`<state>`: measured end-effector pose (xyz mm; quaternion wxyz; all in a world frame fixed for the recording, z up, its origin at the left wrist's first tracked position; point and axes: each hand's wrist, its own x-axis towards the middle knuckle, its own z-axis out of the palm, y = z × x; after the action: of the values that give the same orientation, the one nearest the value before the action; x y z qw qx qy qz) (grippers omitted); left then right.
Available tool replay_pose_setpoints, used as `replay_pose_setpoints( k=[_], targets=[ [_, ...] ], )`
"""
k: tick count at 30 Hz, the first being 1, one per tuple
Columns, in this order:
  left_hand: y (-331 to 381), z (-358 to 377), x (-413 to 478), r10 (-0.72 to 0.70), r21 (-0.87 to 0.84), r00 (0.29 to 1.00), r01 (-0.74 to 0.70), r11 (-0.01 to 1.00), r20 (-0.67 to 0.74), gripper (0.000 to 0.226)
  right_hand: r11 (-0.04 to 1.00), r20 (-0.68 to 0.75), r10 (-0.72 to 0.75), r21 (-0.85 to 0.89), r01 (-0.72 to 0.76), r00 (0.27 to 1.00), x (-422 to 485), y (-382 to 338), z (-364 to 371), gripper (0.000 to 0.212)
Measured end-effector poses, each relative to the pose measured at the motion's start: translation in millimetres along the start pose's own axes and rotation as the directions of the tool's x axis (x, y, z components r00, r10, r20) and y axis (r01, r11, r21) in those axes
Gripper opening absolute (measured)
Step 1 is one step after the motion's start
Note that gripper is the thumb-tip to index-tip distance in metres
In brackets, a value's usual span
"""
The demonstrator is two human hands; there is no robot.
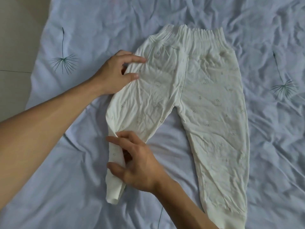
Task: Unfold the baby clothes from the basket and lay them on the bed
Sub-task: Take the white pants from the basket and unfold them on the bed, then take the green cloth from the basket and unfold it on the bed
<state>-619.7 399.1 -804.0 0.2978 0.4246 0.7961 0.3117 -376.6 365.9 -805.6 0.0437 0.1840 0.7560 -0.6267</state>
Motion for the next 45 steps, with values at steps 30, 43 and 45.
replay_pose_setpoints(
  k=[30,43,45],
  targets=[
    [442,-180,-258,0.1,0.29,0.884,0.041,0.956,-0.457,0.091,0.721,-0.554,-0.275,-0.659,-0.213,0.786,-263,-383,-302,0.095],
    [641,-226,-410,0.122,0.506,0.816,0.226,0.832,-0.565,0.101,0.618,-0.694,-0.281,-0.659,-0.428,0.663,-479,-538,-347,0.101],
    [652,-222,-422,0.141,0.526,0.831,0.2,0.827,-0.538,0.103,0.612,-0.716,-0.276,-0.645,-0.457,0.641,-502,-543,-339,0.103]
  ],
)
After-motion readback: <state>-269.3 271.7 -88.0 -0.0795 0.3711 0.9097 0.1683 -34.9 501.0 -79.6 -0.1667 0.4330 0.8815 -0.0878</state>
